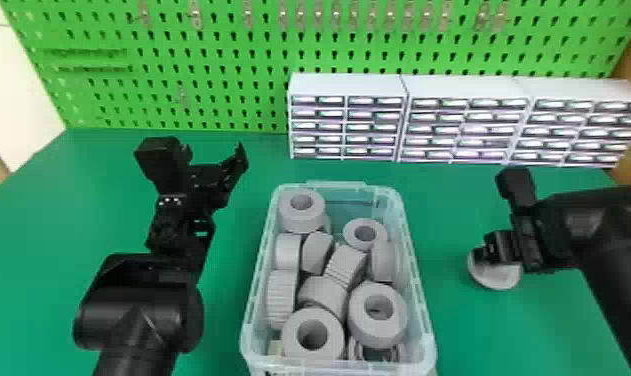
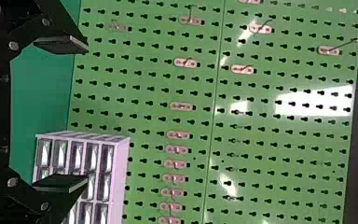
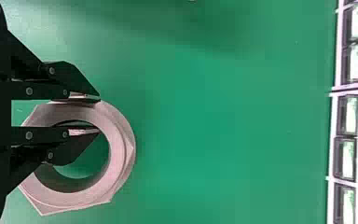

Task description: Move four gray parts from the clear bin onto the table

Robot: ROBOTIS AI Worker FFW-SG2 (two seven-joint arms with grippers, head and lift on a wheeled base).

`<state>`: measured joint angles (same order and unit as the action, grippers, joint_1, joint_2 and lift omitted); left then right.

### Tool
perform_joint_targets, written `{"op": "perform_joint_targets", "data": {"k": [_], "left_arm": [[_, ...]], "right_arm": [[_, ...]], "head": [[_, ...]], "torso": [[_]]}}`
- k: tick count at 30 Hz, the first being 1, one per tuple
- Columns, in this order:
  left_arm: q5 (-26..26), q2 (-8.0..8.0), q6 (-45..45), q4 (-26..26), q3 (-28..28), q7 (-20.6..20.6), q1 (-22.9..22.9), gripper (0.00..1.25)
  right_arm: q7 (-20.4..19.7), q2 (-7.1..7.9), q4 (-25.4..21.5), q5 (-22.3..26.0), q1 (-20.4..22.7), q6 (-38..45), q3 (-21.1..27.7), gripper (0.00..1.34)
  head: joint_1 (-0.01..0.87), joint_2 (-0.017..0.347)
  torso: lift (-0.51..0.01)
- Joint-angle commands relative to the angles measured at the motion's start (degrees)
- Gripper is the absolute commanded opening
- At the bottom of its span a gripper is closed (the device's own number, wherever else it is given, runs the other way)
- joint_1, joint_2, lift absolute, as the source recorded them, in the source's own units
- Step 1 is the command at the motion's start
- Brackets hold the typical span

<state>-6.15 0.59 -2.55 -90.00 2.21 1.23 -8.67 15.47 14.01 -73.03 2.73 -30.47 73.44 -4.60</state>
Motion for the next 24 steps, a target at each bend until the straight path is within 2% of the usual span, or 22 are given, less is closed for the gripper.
{"op": "perform_joint_targets", "data": {"k": [1, 24], "left_arm": [[0.0, -0.06, 0.0, 0.0, -0.2, 0.0, 0.1, 0.97], [0.0, 0.02, 0.0, 0.0, -0.2, 0.0, 0.1, 0.97]], "right_arm": [[0.0, 0.06, 0.8, -0.1, 0.0, -0.1, -0.3, 0.35], [0.1, 0.06, 3.1, -0.6, -0.6, -1.1, -0.8, 0.37]], "head": [[0.693, 0.072], [0.693, 0.072]], "torso": [[-0.052], [-0.052]]}}
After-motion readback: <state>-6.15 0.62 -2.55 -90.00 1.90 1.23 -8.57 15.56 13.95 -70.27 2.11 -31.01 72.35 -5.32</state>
